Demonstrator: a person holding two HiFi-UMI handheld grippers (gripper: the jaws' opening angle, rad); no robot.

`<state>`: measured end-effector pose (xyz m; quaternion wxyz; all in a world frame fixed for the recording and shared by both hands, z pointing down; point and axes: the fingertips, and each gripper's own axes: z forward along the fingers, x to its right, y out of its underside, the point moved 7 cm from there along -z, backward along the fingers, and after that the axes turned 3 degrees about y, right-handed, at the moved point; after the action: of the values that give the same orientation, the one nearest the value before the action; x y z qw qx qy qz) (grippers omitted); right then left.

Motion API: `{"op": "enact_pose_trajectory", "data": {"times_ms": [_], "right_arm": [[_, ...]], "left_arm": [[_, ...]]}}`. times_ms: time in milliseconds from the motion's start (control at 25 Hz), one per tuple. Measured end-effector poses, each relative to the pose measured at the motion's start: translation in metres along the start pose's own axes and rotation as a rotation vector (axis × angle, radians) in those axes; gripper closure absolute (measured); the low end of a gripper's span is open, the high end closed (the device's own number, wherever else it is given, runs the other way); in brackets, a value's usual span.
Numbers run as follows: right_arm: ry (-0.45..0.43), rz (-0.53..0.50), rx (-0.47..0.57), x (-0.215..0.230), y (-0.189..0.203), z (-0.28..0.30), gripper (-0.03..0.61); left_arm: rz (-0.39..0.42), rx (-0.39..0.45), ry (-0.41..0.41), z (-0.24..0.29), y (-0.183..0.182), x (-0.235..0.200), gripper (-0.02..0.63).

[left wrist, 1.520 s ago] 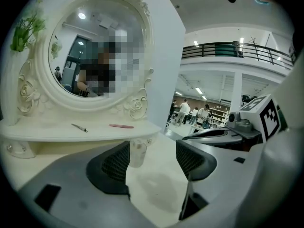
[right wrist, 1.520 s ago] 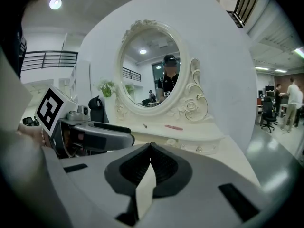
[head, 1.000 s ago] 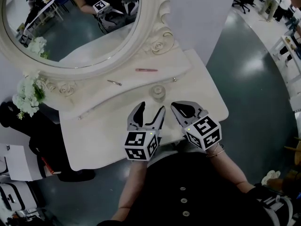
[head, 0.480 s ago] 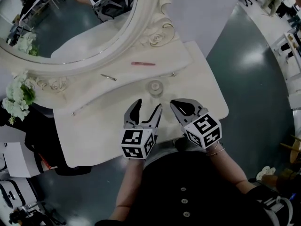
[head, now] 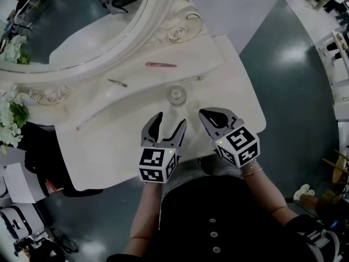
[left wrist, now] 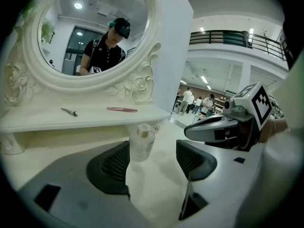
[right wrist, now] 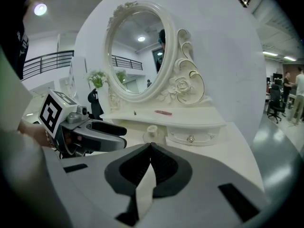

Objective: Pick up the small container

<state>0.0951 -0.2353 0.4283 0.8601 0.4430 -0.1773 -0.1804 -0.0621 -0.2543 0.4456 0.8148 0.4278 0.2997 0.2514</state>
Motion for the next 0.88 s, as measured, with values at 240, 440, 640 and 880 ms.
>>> {"op": "enact_pose_trajectory", "data": {"times_ms": [240,440,640,880], "right_arm": [[-0.015,0.035,-0.041,0.005,0.012,0.008,0.577],[-0.041,0.062,-0.065,0.01,0.019,0.017,0.577],[-0.047,0.075,-0.072,0.016,0.021,0.025,0.577],[-0.071,0.082,-0.087,0.018,0.025,0.038,0.577]], "left_arm": [[0.021,-0.045,-0.011,0.014,0.006,-0.009,0.331],[0.028,-0.083,-0.019,0.028,0.01,-0.016,0.33],[0.02,-0.093,-0.023,0.046,0.011,-0.024,0.331],[0.016,-0.113,-0.031,0.065,0.016,-0.029,0.33]]}}
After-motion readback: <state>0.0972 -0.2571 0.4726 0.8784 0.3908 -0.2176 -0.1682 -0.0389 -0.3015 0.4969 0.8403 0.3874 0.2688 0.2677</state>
